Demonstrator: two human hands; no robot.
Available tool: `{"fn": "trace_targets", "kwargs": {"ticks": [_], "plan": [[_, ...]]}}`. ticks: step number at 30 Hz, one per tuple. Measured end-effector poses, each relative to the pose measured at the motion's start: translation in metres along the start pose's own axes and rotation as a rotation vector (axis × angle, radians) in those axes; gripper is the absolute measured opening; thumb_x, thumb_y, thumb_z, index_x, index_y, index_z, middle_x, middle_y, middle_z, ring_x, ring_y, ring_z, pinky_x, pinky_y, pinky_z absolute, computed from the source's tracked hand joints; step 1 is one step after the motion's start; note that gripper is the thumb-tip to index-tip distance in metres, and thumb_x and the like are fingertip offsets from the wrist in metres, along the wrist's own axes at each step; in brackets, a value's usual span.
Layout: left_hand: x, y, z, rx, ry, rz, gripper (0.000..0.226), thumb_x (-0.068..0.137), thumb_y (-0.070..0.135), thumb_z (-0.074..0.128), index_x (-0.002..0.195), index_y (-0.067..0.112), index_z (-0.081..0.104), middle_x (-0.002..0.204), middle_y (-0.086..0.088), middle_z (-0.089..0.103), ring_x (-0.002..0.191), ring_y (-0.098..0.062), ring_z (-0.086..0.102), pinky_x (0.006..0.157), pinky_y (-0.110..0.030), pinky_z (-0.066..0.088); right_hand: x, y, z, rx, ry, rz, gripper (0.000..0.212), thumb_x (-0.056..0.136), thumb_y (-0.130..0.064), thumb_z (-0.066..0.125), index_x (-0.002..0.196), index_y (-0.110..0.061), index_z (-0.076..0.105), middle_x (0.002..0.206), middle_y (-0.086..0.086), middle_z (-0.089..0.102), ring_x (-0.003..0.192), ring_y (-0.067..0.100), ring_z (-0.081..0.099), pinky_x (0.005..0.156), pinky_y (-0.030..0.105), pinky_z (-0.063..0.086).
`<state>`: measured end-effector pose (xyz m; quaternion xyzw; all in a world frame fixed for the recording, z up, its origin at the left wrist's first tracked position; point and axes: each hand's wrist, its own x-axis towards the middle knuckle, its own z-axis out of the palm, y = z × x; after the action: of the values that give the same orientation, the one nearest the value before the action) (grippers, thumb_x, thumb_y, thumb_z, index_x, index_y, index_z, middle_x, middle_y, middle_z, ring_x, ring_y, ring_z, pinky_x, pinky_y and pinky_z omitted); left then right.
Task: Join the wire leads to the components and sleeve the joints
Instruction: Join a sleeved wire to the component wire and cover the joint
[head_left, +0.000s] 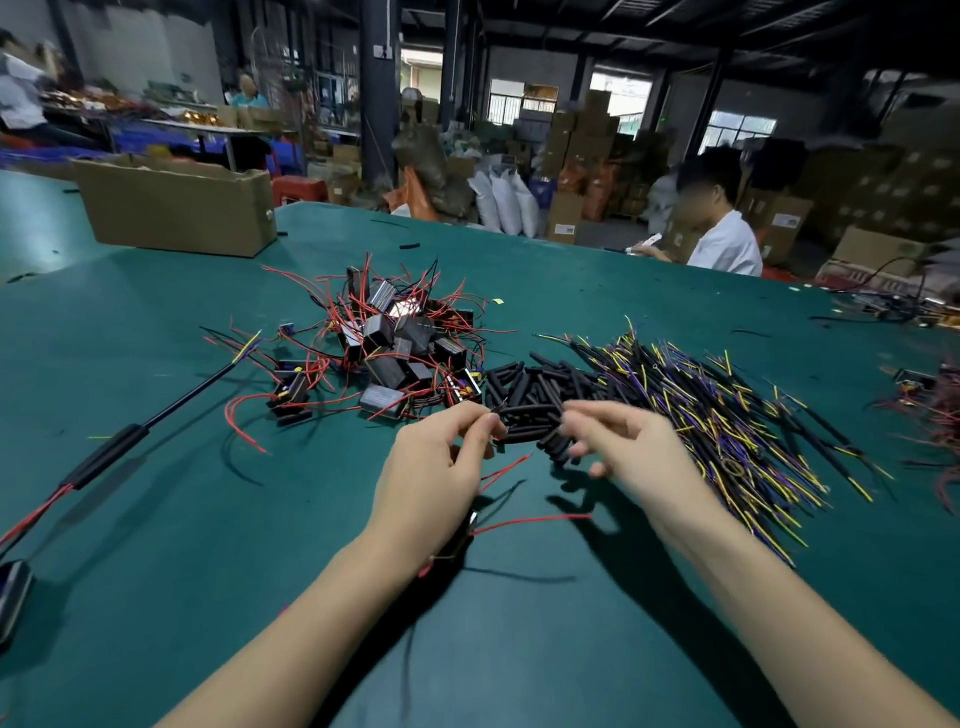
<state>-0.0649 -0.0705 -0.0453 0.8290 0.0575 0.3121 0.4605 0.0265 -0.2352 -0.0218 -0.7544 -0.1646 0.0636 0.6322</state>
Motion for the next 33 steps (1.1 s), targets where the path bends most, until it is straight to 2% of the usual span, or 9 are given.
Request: {"fn": "trace_targets", "kwargs": {"ticks": [2, 4, 6, 9, 12, 18, 23, 28, 33], "plan": [[0.0, -0.003, 0.001, 0.047, 0.015, 0.034, 0.018, 0.096, 0.027, 0.054, 0.085, 0.027, 0.068, 0.067, 0.016, 0.06, 0.047, 0.001, 0.043, 0.05, -0.02, 0.028, 0.021, -0.001, -0.013, -0.043, 0.156, -0.021, 0.008, 0.089, -0.013, 0.065, 0.089, -0.012, 0.072, 0.071, -0.003, 0.069, 0.053, 0.0, 0.057, 0.049, 0.012, 0.041], [0.0, -0.004, 0.002, 0.074, 0.042, 0.063, 0.016, 0.095, 0.026, 0.055, 0.087, 0.028, 0.069, 0.067, 0.022, 0.058, 0.055, 0.004, 0.048, 0.054, -0.02, 0.032, 0.042, 0.001, -0.018, -0.196, 0.245, -0.034, 0.01, 0.087, -0.014, 0.065, 0.088, -0.01, 0.074, 0.07, -0.002, 0.067, 0.059, 0.006, 0.059, 0.059, 0.018, 0.043], [0.0, -0.004, 0.003, 0.066, 0.073, 0.084, 0.017, 0.095, 0.026, 0.054, 0.089, 0.027, 0.07, 0.072, 0.023, 0.06, 0.062, 0.003, 0.052, 0.058, -0.023, 0.037, 0.057, 0.005, -0.013, -0.413, 0.239, -0.054, 0.01, 0.085, -0.016, 0.067, 0.087, -0.01, 0.076, 0.072, 0.0, 0.067, 0.071, 0.013, 0.06, 0.067, 0.021, 0.041], [0.0, -0.003, 0.003, 0.041, 0.102, 0.102, 0.024, 0.092, 0.033, 0.05, 0.095, 0.022, 0.071, 0.085, 0.014, 0.066, 0.075, -0.007, 0.059, 0.067, -0.033, 0.049, 0.068, 0.01, 0.005, -0.638, 0.178, -0.062, 0.011, 0.083, -0.025, 0.07, 0.083, -0.017, 0.076, 0.077, 0.003, 0.069, 0.081, 0.019, 0.063, 0.07, 0.026, 0.043], [0.001, -0.003, 0.004, 0.013, 0.108, 0.095, 0.029, 0.09, 0.035, 0.047, 0.098, 0.022, 0.071, 0.086, 0.016, 0.066, 0.079, -0.006, 0.059, 0.072, -0.033, 0.05, 0.075, 0.009, 0.019, -0.801, 0.177, -0.004, 0.011, 0.085, -0.028, 0.068, 0.089, -0.021, 0.075, 0.094, 0.004, 0.071, 0.095, 0.025, 0.064, 0.073, 0.028, 0.044], [0.002, -0.004, 0.004, -0.047, 0.158, 0.079, 0.026, 0.091, 0.032, 0.049, 0.097, 0.024, 0.072, 0.085, 0.022, 0.066, 0.079, 0.001, 0.059, 0.074, -0.027, 0.048, 0.069, 0.016, 0.018, -0.839, 0.181, 0.029, 0.012, 0.085, -0.024, 0.067, 0.097, -0.022, 0.07, 0.103, 0.001, 0.068, 0.101, 0.024, 0.062, 0.077, 0.03, 0.045], [0.002, -0.004, 0.004, -0.024, 0.16, 0.083, 0.026, 0.09, 0.031, 0.049, 0.098, 0.022, 0.072, 0.087, 0.014, 0.068, 0.081, -0.004, 0.061, 0.076, -0.029, 0.048, 0.067, 0.016, 0.013, -0.838, 0.196, 0.02, 0.003, 0.085, -0.021, 0.065, 0.086, -0.021, 0.068, 0.097, 0.002, 0.069, 0.094, 0.024, 0.062, 0.073, 0.029, 0.044], [0.003, -0.001, 0.001, -0.056, 0.166, 0.108, 0.019, 0.092, 0.012, 0.059, 0.105, 0.015, 0.072, 0.086, 0.006, 0.068, 0.078, -0.005, 0.059, 0.072, -0.018, 0.046, 0.067, 0.015, 0.017, -0.854, 0.187, 0.015, 0.007, 0.086, -0.028, 0.066, 0.087, -0.021, 0.068, 0.098, 0.0, 0.068, 0.095, 0.023, 0.062, 0.072, 0.028, 0.042], [0.004, 0.003, -0.001, -0.129, 0.18, 0.064, 0.009, 0.087, 0.006, 0.065, 0.087, 0.013, 0.07, 0.075, 0.006, 0.067, 0.065, 0.0, 0.055, 0.063, -0.01, 0.041, 0.069, 0.013, 0.017, -0.809, 0.228, 0.055, 0.005, 0.087, -0.024, 0.063, 0.083, -0.022, 0.065, 0.097, 0.001, 0.068, 0.093, 0.023, 0.061, 0.071, 0.028, 0.04]]}}
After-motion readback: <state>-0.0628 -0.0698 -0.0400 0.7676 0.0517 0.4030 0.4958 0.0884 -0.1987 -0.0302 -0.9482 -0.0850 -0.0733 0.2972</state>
